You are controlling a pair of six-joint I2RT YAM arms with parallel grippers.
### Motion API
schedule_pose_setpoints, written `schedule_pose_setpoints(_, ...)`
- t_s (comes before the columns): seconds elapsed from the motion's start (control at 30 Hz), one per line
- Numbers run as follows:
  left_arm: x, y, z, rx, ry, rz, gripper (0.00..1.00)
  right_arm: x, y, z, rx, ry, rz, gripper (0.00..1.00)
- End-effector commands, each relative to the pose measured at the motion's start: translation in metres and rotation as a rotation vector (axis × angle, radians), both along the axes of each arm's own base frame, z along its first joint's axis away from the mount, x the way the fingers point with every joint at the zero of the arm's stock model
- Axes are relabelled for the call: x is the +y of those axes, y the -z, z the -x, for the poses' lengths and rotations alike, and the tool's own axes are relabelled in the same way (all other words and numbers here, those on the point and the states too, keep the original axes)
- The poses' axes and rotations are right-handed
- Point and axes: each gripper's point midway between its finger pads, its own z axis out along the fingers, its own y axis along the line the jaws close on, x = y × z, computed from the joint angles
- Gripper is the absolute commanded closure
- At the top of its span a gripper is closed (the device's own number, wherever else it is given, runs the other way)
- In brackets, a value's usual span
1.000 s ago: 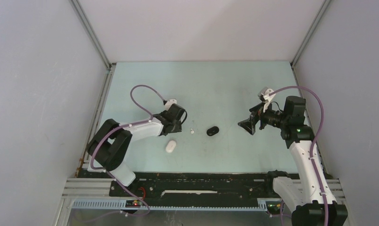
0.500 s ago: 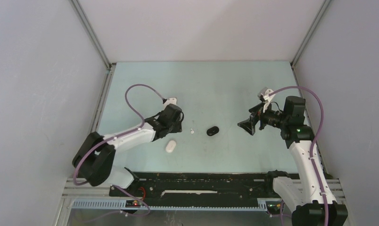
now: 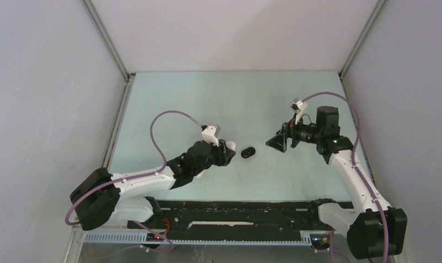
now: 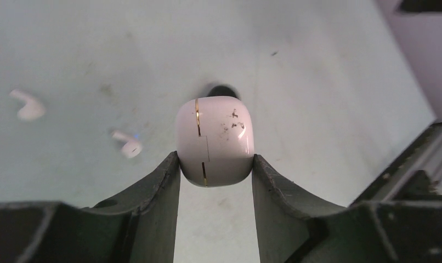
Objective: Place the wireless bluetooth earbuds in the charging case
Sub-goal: Pass from the left arm to the right
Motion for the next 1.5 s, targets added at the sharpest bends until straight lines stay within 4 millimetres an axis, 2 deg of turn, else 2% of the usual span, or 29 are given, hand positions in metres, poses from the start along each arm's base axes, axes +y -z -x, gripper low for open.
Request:
schedule_pose_setpoints(0.0, -0.033, -0.065, -0.010, -0.191, 0.021, 0.198, 0.68, 0.035, -0.017, 0.007, -0.030, -0.076, -0.026, 0.12)
schedule_pose_setpoints(0.1, -0.044, -0.072, -0.006, -0.213, 0.030, 0.213, 0.69, 0.049, -0.018, 0.009, -0.011, -0.092, -0.035, 0.14)
schedule_pose_setpoints(0.27, -0.060, -0.082, -0.003, -0.228, 0.044, 0.255, 0.68, 0.058, -0.018, 0.005, 0.066, -0.081, -0.090, 0.19)
schedule_pose_setpoints(0.53, -0.077, -0.086, 0.003, -0.240, 0.080, 0.268, 0.68, 0.075, -0.019, 0.018, 0.117, -0.168, -0.132, 0.23)
schedule_pose_setpoints(0.67, -0.084, -0.087, 0.006, -0.243, 0.091, 0.268, 0.68, 0.078, -0.012, 0.015, 0.118, -0.151, -0.107, 0.26)
schedule_pose_setpoints(0.8, -0.084, -0.091, 0.005, -0.257, 0.072, 0.271, 0.68, 0.076, -0.010, 0.010, 0.125, -0.105, -0.097, 0.32)
schedule_pose_setpoints(1.1, -0.094, -0.098, 0.009, -0.286, 0.091, 0.277, 0.68, 0.084, -0.005, 0.016, 0.163, -0.140, -0.104, 0.42)
schedule_pose_setpoints(1.27, -0.098, -0.099, 0.011, -0.297, 0.088, 0.270, 0.67, 0.088, -0.003, 0.019, 0.173, -0.163, -0.106, 0.54)
schedule_pose_setpoints(1.47, -0.092, -0.102, 0.007, -0.338, 0.041, 0.246, 0.66, 0.086, -0.004, 0.023, 0.162, -0.171, -0.097, 0.56)
